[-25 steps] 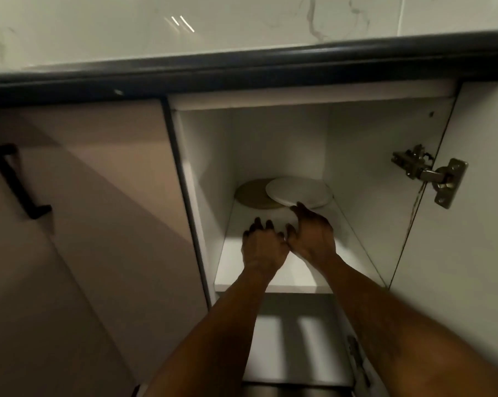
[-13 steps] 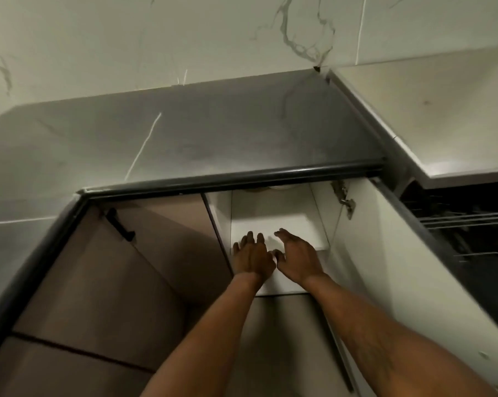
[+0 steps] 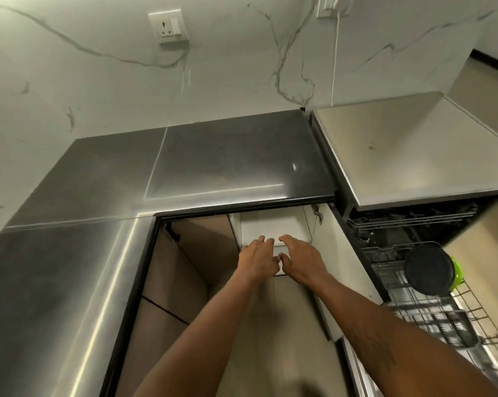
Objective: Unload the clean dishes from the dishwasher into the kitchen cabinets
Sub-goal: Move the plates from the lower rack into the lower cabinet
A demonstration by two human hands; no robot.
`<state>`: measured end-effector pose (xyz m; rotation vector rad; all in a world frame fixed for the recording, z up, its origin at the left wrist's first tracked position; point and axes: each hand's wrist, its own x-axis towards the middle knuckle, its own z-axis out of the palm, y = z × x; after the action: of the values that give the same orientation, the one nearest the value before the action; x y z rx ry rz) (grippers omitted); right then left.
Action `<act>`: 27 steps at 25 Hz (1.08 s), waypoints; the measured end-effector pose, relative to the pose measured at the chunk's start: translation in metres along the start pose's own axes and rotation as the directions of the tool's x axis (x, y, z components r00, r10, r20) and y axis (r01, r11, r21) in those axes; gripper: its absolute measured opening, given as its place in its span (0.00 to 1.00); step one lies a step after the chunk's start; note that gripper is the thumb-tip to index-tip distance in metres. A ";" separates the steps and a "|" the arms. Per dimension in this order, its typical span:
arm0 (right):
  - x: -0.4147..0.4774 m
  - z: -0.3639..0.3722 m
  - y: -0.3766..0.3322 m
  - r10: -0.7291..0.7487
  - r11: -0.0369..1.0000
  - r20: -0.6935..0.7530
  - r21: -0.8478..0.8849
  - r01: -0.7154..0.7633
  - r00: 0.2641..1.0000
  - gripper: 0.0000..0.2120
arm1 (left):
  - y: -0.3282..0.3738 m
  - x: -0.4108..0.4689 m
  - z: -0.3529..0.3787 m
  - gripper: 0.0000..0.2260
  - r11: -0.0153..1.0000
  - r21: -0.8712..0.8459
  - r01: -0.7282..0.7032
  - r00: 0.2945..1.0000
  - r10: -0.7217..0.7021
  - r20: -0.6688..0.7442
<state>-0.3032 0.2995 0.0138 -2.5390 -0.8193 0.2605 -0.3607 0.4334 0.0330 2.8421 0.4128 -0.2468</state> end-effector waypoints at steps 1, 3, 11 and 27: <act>-0.005 -0.010 -0.004 -0.005 1.000 -0.008 0.005 0.005 1.000 0.24 | 0.005 -0.007 -0.010 0.22 1.000 0.005 -0.015 1.000 0.015 0.001; -0.017 -0.028 -0.007 -0.027 1.000 -0.011 0.007 0.027 1.000 0.23 | 0.017 -0.022 -0.027 0.24 1.000 0.023 -0.018 1.000 0.018 0.002; -0.069 -0.093 0.042 -0.139 0.990 -0.003 0.036 0.139 0.990 0.22 | 0.112 -0.064 -0.053 0.24 0.997 0.025 0.069 0.998 -0.069 -0.001; -0.124 -0.185 0.261 0.049 0.998 0.079 0.022 -0.050 0.996 0.15 | 0.338 -0.018 0.029 0.04 0.959 -0.277 0.065 0.997 -0.049 0.061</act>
<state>-0.2130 -0.0289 0.0562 -2.5433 -0.7783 0.3859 -0.2804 0.1075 0.0865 2.5442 0.4780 -0.2536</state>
